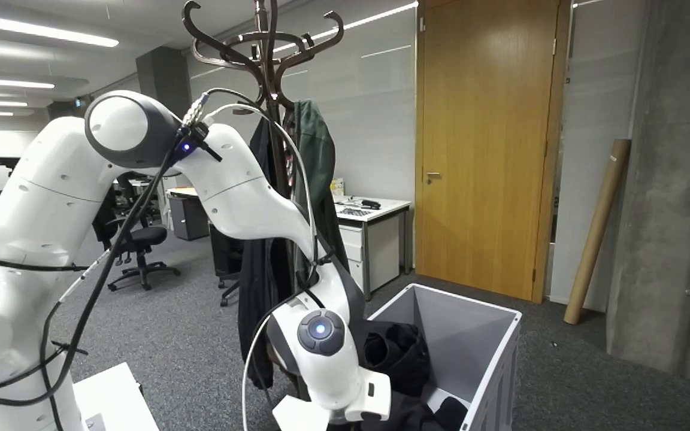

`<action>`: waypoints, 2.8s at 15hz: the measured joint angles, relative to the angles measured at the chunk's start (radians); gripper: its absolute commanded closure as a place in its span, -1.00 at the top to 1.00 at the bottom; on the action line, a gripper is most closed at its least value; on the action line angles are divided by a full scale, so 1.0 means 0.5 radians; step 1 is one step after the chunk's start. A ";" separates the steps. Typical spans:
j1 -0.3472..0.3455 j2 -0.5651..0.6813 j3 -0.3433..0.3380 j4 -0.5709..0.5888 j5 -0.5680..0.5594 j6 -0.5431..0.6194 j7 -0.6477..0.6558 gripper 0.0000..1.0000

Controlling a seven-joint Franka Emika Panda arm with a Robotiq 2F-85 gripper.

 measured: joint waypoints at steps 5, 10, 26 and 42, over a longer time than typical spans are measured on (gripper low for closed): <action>-0.047 0.202 0.071 0.174 0.245 -0.001 -0.175 1.00; -0.125 0.360 0.171 0.350 0.277 -0.002 -0.285 0.50; -0.149 0.402 0.236 0.498 0.165 -0.007 -0.280 -0.99; -0.037 -0.454 0.274 0.376 -0.227 0.009 0.619 -0.99</action>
